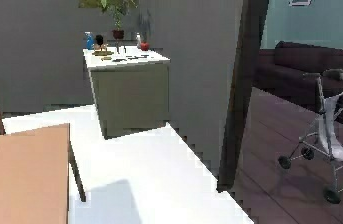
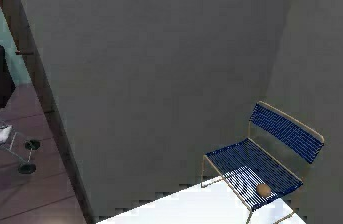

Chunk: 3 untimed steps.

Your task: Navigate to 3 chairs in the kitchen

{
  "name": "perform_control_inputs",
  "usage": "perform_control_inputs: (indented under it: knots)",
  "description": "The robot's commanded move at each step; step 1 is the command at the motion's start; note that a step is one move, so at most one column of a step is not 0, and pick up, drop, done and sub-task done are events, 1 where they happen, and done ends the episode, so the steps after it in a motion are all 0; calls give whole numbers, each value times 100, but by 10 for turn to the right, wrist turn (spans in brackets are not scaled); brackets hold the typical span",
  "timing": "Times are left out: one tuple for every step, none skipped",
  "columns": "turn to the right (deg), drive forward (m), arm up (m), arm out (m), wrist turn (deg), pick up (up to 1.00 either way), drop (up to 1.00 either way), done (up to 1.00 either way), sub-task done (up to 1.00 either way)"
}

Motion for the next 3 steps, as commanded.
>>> perform_control_inputs:
  knots:
    - [0, 30, 0, 0, 0, 0, 0, 0, 0]
    - [-210, 0, 0, 0, 0, 0, 0, 0, 0]
    - [0, 100, 0, 0, 0, 0, 0, 0, 0]
